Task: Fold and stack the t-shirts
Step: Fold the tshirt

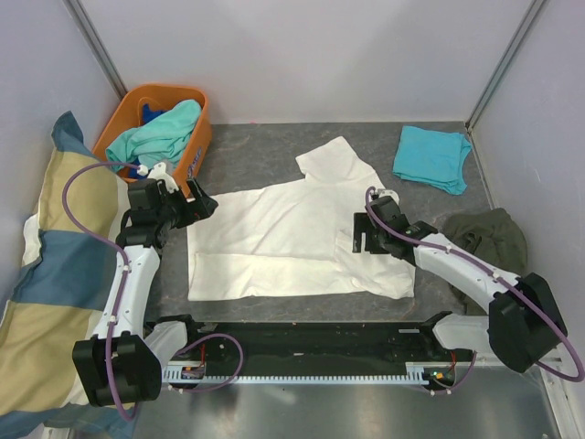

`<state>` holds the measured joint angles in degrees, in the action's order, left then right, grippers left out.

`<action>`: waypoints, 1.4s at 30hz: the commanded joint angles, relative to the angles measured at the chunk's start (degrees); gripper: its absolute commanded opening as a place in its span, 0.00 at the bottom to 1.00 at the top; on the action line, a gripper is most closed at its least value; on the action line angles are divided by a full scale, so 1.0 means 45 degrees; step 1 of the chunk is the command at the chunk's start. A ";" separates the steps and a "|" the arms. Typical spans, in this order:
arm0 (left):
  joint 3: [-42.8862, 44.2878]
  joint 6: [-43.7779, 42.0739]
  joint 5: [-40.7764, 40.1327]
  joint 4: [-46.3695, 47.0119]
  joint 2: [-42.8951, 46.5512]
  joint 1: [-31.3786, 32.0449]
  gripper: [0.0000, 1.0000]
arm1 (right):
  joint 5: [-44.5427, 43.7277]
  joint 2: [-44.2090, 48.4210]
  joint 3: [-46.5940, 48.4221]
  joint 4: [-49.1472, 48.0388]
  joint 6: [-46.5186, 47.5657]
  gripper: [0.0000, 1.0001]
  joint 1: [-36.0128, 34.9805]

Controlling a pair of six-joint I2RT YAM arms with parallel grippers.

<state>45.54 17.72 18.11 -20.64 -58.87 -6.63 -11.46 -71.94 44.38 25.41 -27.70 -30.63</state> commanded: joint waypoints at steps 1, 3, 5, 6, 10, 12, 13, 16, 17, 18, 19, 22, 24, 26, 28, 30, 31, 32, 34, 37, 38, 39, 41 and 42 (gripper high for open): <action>-0.0022 -0.0128 0.0175 0.0330 0.0133 0.0009 0.99 | -0.0321 -0.0164 -0.0468 -0.0624 -0.0797 0.85 -0.0087; -0.0022 -0.0148 0.0117 0.0349 0.0153 0.0029 0.99 | -0.0944 -0.0710 -0.0410 -0.1035 -0.0739 0.86 -0.0048; -0.0042 -0.0186 0.0097 0.0330 0.0192 0.0009 0.99 | -0.1240 -0.1410 -0.0138 -0.1659 -0.0583 0.86 -0.0009; -0.0061 -0.0187 0.0058 0.0310 0.0192 0.0029 0.99 | -0.1396 -0.1686 -0.0058 -0.1991 -0.0563 0.87 0.0029; -0.0139 -0.0226 -0.0001 0.0252 0.0270 0.0029 0.99 | -0.1650 -0.3093 0.0742 -0.3279 -0.0250 0.88 0.0361; -0.0217 -0.0245 -0.0059 0.0251 0.0348 0.0029 0.99 | -0.1865 -0.3660 0.1424 -0.3516 0.0099 0.88 0.0420; -0.0198 -0.0245 -0.0059 0.0194 0.0368 0.0029 0.99 | -0.2195 -0.3758 0.1659 -0.3653 0.0218 0.88 0.0401; -0.0198 -0.0265 -0.0098 0.0135 0.0465 0.0029 0.99 | -0.2452 -0.3430 0.2421 -0.3635 0.0804 0.89 0.0401; -0.0198 -0.0265 -0.0098 0.0134 0.0504 0.0029 0.99 | -0.2530 -0.3272 0.2636 -0.3693 0.0901 0.89 0.0420; -0.0256 -0.0265 -0.0137 0.0134 0.0504 0.0029 0.99 | -0.2569 -0.3135 0.2715 -0.3635 0.0980 0.89 0.0401; -0.0237 -0.0265 -0.0137 0.0134 0.0504 0.0029 0.99 | -0.2570 -0.2902 0.2793 -0.3480 0.1116 0.89 0.0401; -0.0296 -0.0206 -0.0040 0.0173 0.0407 0.0029 0.99 | -0.2259 -0.3034 0.2950 -0.3536 0.1428 0.90 0.0421; -0.0276 -0.0167 0.0077 0.0251 0.0329 0.0029 0.99 | -0.1481 -0.3522 0.3456 -0.3654 0.1702 0.91 0.0460; -0.0256 -0.0128 0.0136 0.0252 0.0290 0.0029 0.99 | -0.1087 -0.4498 0.4021 -0.4121 0.1898 0.91 0.0518; -0.0218 -0.0128 0.0155 0.0232 0.0328 0.0029 0.99 | 0.0180 -0.5781 0.4607 -0.4628 0.2054 0.92 0.0770; -0.0237 -0.0148 0.0117 0.0251 0.0407 0.0029 0.99 | 0.1891 -0.6801 0.6011 -0.4767 0.2657 0.92 0.0889; -0.0256 -0.0167 0.0136 0.0194 0.0445 0.0048 0.99 | 0.2502 -0.7850 0.7099 -0.4767 0.2873 0.92 0.1005; -0.0276 -0.0186 0.0136 0.0193 0.0446 0.0029 0.99 | 0.3089 -0.8382 0.7671 -0.4690 0.3320 0.92 0.1045; -0.0276 -0.0187 0.0155 0.0115 0.0485 0.0029 0.99 | 0.4492 -0.9824 0.8707 -0.4417 0.3480 0.92 0.1317; -0.0334 -0.0206 0.0136 0.0056 0.0621 0.0029 0.99 | 0.5455 -1.1272 1.0505 -0.3870 0.3306 0.92 0.1766; -0.0335 -0.0206 0.0097 0.0037 0.0660 0.0029 0.99 | 0.5593 -1.1510 1.1050 -0.3753 0.3266 0.92 0.1865; -0.0354 -0.0206 0.0058 0.0017 0.0719 0.0009 0.99 | 0.5730 -1.1726 1.1210 -0.3578 0.3150 0.92 0.1982; -0.0354 -0.0245 0.0019 -0.0022 0.0739 0.0029 0.99 | 0.5829 -1.2098 1.1427 -0.3479 0.2916 0.92 0.2353; -0.0373 -0.0245 0.0000 -0.0041 0.0739 0.0029 0.99 | 0.5848 -1.2157 1.1369 -0.3459 0.2605 0.92 0.2451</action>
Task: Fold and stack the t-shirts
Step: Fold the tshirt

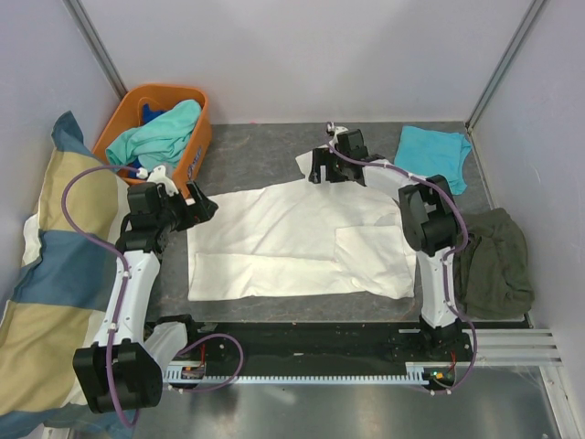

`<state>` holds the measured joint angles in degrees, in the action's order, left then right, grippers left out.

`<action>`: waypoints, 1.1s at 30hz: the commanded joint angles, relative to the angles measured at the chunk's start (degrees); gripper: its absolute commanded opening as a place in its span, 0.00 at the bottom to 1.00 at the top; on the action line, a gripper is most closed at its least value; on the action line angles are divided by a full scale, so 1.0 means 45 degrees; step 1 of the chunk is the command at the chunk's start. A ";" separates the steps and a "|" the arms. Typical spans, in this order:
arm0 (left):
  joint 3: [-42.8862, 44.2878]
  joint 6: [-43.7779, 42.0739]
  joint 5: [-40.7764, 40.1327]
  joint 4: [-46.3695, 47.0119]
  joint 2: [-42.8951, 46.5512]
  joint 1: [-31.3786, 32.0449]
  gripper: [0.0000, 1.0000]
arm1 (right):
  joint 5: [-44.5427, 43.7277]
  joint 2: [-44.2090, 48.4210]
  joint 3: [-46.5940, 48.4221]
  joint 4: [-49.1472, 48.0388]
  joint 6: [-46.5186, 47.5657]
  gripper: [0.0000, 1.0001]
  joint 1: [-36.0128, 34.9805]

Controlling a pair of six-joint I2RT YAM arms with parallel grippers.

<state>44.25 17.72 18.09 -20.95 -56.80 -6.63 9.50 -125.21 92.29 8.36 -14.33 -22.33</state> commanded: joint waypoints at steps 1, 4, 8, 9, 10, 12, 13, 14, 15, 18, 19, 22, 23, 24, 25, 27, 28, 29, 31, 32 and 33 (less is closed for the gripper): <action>-0.0087 -0.0265 0.0004 0.0027 0.0277 0.0029 0.99 | 0.1210 -0.0379 0.0547 0.0310 -0.0487 0.92 0.0838; -0.0087 -0.0187 0.0043 0.0027 0.0200 0.0029 0.99 | 0.0840 -0.0399 0.0138 0.0330 -0.0993 0.92 0.1250; -0.0048 -0.0265 0.0024 0.0007 0.0141 0.0029 0.99 | 0.0020 -0.0302 -0.0469 0.0330 -0.1444 0.93 0.1816; -0.0048 -0.0284 0.0024 0.0007 0.0179 0.0029 0.99 | -0.0272 -0.0243 -0.0586 0.0330 -0.1561 0.93 0.2030; -0.0048 -0.0284 0.0004 -0.0012 0.0180 0.0029 0.99 | -0.0371 -0.0204 -0.0819 0.0310 -0.1698 0.93 0.2148; -0.0048 -0.0304 -0.0015 -0.0012 0.0199 0.0029 0.99 | -0.0644 -0.0126 -0.0997 0.0329 -0.1796 0.94 0.2362; -0.0067 -0.0304 -0.0035 -0.0012 0.0180 0.0029 0.99 | -0.0742 -0.0106 -0.1113 0.0330 -0.1797 0.94 0.2403; -0.0087 -0.0304 -0.0035 -0.0032 0.0180 0.0029 0.99 | -0.0879 -0.0106 -0.1173 0.0330 -0.1816 0.94 0.2442; -0.0068 -0.0323 -0.0054 -0.0013 0.0160 0.0029 0.99 | -0.1054 -0.0028 -0.1231 0.0310 -0.1836 0.94 0.2500; -0.0048 -0.0304 -0.0035 -0.0032 0.0121 0.0029 0.99 | -0.1406 0.0031 -0.1368 0.0310 -0.1972 0.95 0.2598; -0.0048 -0.0323 -0.0054 -0.0032 0.0121 0.0029 0.99 | -0.1639 0.0050 -0.1407 0.0329 -0.2030 0.95 0.2618; 0.0010 -0.0343 -0.0054 -0.0071 0.0160 0.0029 0.99 | -0.1817 0.0167 -0.1447 0.0310 -0.2207 0.95 0.2676; 0.0011 -0.0362 -0.0054 -0.0110 0.0160 0.0029 0.99 | -0.1798 0.0206 -0.1466 0.0194 -0.2226 0.95 0.2696; -0.0028 -0.0382 -0.0074 -0.0129 0.0180 0.0009 0.99 | -0.1740 0.0439 -0.1621 0.0077 -0.2207 0.95 0.2696; -0.0029 -0.0382 -0.0093 -0.0149 0.0218 0.0029 0.99 | -0.1701 0.0634 -0.1758 -0.0098 -0.2207 0.95 0.2696; -0.0087 -0.0382 -0.0152 -0.0227 0.0316 0.0029 0.99 | -0.1642 0.1567 -0.2360 -0.0781 -0.2129 0.96 0.2696; -0.0106 -0.0401 -0.0210 -0.0247 0.0336 0.0029 0.98 | -0.1603 0.1961 -0.2597 -0.1054 -0.2071 0.97 0.2696; -0.0126 -0.0440 -0.0230 -0.0343 0.0375 0.0029 0.98 | -0.1506 0.2738 -0.2812 -0.1482 -0.1993 0.98 0.2677; -0.0126 -0.0499 -0.0327 -0.0442 0.0531 0.0009 0.97 | -0.1388 0.3446 -0.3028 -0.1584 -0.1643 0.98 0.2579; -0.0087 -0.0519 -0.0328 -0.0616 0.0589 0.0048 0.96 | -0.1233 0.3990 -0.3009 -0.1449 -0.1524 0.98 0.2424; -0.0068 -0.0499 -0.0328 -0.0734 0.0667 0.0048 0.96 | -0.1116 0.4208 -0.2912 -0.1293 -0.1427 0.98 0.2345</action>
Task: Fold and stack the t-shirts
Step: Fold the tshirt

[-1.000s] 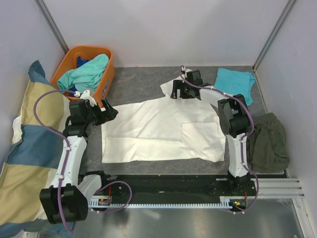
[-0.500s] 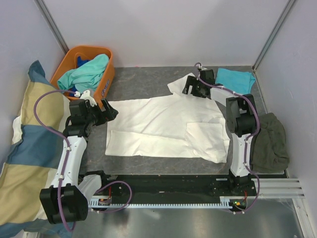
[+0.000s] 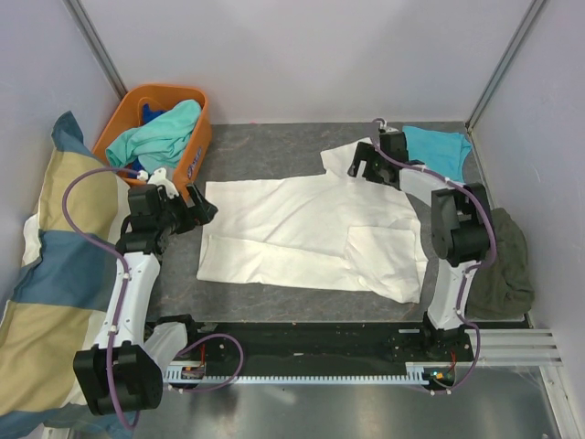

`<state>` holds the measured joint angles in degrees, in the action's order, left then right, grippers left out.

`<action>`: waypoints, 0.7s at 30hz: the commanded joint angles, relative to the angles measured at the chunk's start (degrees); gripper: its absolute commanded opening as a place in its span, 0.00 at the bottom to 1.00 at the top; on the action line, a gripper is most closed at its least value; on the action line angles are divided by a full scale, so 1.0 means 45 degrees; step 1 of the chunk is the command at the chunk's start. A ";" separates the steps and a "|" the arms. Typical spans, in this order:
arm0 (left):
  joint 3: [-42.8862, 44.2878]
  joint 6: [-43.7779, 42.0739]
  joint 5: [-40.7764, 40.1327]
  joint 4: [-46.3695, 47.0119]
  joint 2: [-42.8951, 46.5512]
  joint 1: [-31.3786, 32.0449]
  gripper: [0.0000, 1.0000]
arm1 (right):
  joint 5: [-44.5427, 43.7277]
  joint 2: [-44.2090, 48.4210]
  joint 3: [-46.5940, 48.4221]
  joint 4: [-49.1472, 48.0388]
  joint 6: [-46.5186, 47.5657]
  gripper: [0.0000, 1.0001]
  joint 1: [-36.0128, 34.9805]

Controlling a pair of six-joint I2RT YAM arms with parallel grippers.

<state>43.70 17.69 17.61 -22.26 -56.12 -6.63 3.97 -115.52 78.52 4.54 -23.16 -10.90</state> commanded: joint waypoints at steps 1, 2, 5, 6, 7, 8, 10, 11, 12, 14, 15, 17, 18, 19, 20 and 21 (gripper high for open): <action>0.0131 -0.0475 -0.0279 -0.0540 0.0633 0.0184 0.95 | 0.0173 0.2252 0.0168 -0.0267 0.0711 0.98 -0.0312; 0.0190 -0.0455 -0.0415 -0.0793 0.0693 0.0340 0.94 | 0.0270 0.2564 0.0207 0.0044 0.0809 0.98 -0.0584; 0.0541 -0.0397 -0.1603 -0.1301 0.0674 0.1820 0.93 | 0.0739 0.2684 0.0402 0.0785 0.1161 0.98 -0.1422; 0.0697 -0.0358 -0.2652 -0.1748 0.0577 0.2425 0.92 | 0.0740 0.2645 0.0557 0.0982 0.1297 0.98 -0.1716; 0.1046 -0.0280 -0.3165 -0.2042 0.0325 0.3746 0.92 | 0.0740 0.2606 0.0597 0.1120 0.1472 0.98 -0.2009; 0.1224 -0.0202 -0.3596 -0.2297 0.0129 0.4417 0.92 | 0.0720 0.2509 0.0636 0.1353 0.1726 0.98 -0.2554; 0.1575 0.0246 -0.4302 -0.3136 -0.0319 0.5787 0.91 | 0.0740 0.2392 0.0637 0.1433 0.1748 0.98 -0.2968; 0.1577 0.0403 -0.4303 -0.3332 -0.0380 0.6042 0.90 | 0.0759 0.2352 0.0579 0.1434 0.1612 0.98 -0.3259; 0.1481 0.0771 -0.4342 -0.3547 -0.0362 0.6276 0.89 | 0.0856 0.2333 0.0404 0.1376 0.1534 0.98 -0.3359; 0.0915 0.1318 -0.4536 -0.3530 0.0104 0.6337 0.89 | 0.1265 0.2371 0.0034 0.1258 0.1474 0.98 -0.3651; 0.0720 0.1515 -0.5137 -0.3510 0.0320 0.6337 0.89 | 0.1325 0.2429 -0.0123 0.1277 0.1513 0.98 -0.3750; 0.0503 0.1887 -0.5551 -0.3374 0.0672 0.6337 0.91 | 0.1521 0.2721 -0.0533 0.1317 0.1552 0.98 -0.4138; 0.0464 0.2159 -0.5862 -0.3219 0.0848 0.6318 0.93 | 0.1521 0.2897 -0.1057 0.1297 0.1649 0.98 -0.4315; 0.0445 0.2220 -0.6001 -0.2772 0.0830 0.6299 0.95 | 0.1463 0.3073 -0.1372 0.1278 0.1727 0.98 -0.4549; 0.0522 0.2201 -0.6060 -0.2575 0.0675 0.6221 0.96 | 0.1153 0.3500 -0.1626 0.1297 0.1883 0.98 -0.5093; 0.0639 0.2085 -0.5983 -0.2341 0.0094 0.5930 0.97 | 0.0821 0.3736 -0.2132 0.1297 0.2058 0.98 -0.5388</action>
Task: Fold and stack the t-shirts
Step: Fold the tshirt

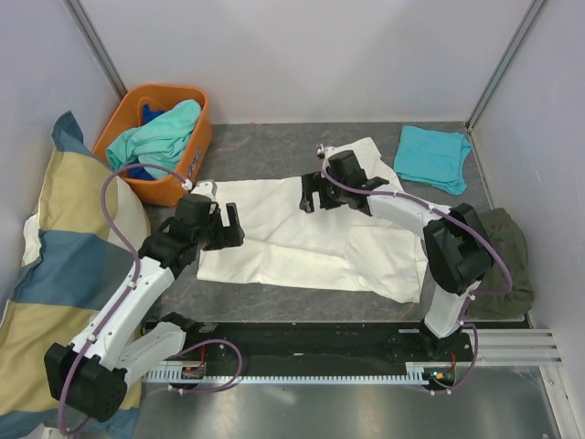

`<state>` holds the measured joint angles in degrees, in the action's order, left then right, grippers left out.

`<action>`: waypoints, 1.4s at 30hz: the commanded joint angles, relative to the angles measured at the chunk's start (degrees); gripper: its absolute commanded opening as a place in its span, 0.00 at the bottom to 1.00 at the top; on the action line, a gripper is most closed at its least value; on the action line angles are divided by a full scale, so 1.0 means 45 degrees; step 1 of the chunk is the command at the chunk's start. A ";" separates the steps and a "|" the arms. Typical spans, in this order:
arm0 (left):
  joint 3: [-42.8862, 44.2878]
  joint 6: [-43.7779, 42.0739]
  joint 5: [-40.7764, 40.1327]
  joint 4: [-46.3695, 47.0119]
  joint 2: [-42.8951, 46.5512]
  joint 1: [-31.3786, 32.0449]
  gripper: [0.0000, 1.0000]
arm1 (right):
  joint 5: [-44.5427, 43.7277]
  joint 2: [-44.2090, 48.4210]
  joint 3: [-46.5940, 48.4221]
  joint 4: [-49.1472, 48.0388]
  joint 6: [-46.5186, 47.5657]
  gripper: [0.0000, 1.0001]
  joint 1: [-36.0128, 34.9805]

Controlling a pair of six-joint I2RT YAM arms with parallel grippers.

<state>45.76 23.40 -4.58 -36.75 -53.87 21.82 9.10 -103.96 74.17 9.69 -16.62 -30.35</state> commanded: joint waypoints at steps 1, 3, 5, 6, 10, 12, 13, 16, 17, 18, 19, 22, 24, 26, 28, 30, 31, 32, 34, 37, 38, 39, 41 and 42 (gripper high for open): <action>0.0473 0.0661 -0.0782 0.1172 -0.0896 -0.0648 0.97 | -0.0575 0.1421 -0.1402 0.0170 0.0705 0.98 -0.1358; 0.0729 0.0251 0.0810 0.2381 -0.2375 -0.1834 0.97 | -0.0909 0.2202 -0.2006 0.0209 0.0822 0.98 -0.2276; 0.1138 0.0075 0.2300 0.3744 -0.3415 -0.2736 0.97 | -0.1026 0.2980 -0.2340 0.0170 0.1367 0.98 -0.3462; 0.1430 -0.0177 0.3138 0.3946 -0.4020 -0.3378 0.96 | -0.1472 0.3218 -0.2555 0.0170 0.1660 0.98 -0.3935; 0.3440 -0.1019 0.3712 0.4026 -0.5684 -0.3930 0.97 | -0.2413 0.3630 -0.2499 0.0170 0.2676 0.98 -0.5909; 0.3795 -0.1117 0.4043 0.4027 -0.5803 -0.4513 0.98 | -0.2550 0.3339 -0.2169 0.0073 0.3184 0.98 -0.6652; 0.4009 -0.1079 0.4200 0.4046 -0.5764 -0.4769 0.98 | -0.2608 0.3182 -0.2069 -0.0005 0.3418 0.98 -0.6848; 0.4109 -0.1020 0.5058 0.4066 -0.5491 -0.6113 0.99 | -0.2473 0.2071 -0.1388 -0.0494 0.4025 0.98 -0.7337; 0.4070 -0.1020 0.5273 0.4046 -0.5394 -0.6371 0.99 | -0.2492 0.1352 -0.1114 -0.0513 0.4181 0.98 -0.7531; 0.4012 -0.1020 0.5623 0.4046 -0.5200 -0.6779 0.99 | -0.2511 0.0997 -0.0589 -0.0610 0.4414 0.98 -0.7591; 0.3818 -0.1059 0.5743 0.4007 -0.5082 -0.6919 0.99 | -0.2434 0.0645 -0.0294 -0.0746 0.4494 0.98 -0.7650; 0.3271 -0.1098 0.5724 0.4104 -0.4535 -0.7037 0.99 | -0.2043 -0.0742 0.1150 -0.0709 0.4670 0.97 -0.7670; 0.2900 -0.0981 0.5822 0.4183 -0.4281 -0.7037 0.99 | -0.1536 -0.1640 0.2244 -0.0631 0.4729 0.90 -0.7650; 0.2723 -0.0942 0.5881 0.4241 -0.4182 -0.7037 0.99 | -0.1340 -0.2342 0.3179 -0.0456 0.4749 0.75 -0.7670; 0.2528 -0.0942 0.5862 0.4280 -0.4104 -0.7076 0.99 | -0.1184 -0.2890 0.3652 -0.0222 0.4749 0.65 -0.7670; 0.2411 -0.0942 0.5900 0.4339 -0.4065 -0.7076 0.99 | -0.1009 -0.3107 0.4005 -0.0181 0.4729 0.61 -0.7670; 0.2371 -0.0922 0.5939 0.4358 -0.4046 -0.7076 0.99 | -0.0969 -0.3302 0.4064 -0.0162 0.4690 0.59 -0.7670; 0.2351 -0.0922 0.5939 0.4436 -0.4045 -0.7096 0.99 | -0.0930 -0.3361 0.4142 -0.0123 0.4671 0.58 -0.7670; 0.2312 -0.0883 0.5998 0.4456 -0.4065 -0.7076 0.99 | -0.0793 -0.3498 0.4142 -0.0123 0.4612 0.51 -0.7690; 0.2293 -0.0844 0.6115 0.4515 -0.4123 -0.7077 0.99 | -0.0773 -0.3654 0.4025 -0.0142 0.4553 0.44 -0.7767; 0.2293 -0.0844 0.6135 0.4534 -0.4181 -0.7076 0.99 | -0.0773 -0.3674 0.3929 -0.0104 0.4553 0.44 -0.7787; 0.2273 -0.0844 0.6135 0.4534 -0.4163 -0.7076 0.99 | -0.0754 -0.3713 0.3870 -0.0123 0.4534 0.43 -0.7826; 0.2292 -0.0863 0.6154 0.4554 -0.4143 -0.7076 0.99 | -0.0773 -0.3772 0.3656 -0.0103 0.4534 0.42 -0.7904; 0.2273 -0.0864 0.6193 0.4554 -0.4162 -0.7096 0.99 | -0.0773 -0.3753 0.3577 -0.0103 0.4514 0.41 -0.7924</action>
<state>56.05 20.73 21.26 -19.05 -73.60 -9.89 4.40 -120.07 90.54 9.61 3.73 -65.06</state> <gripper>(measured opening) 0.990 0.425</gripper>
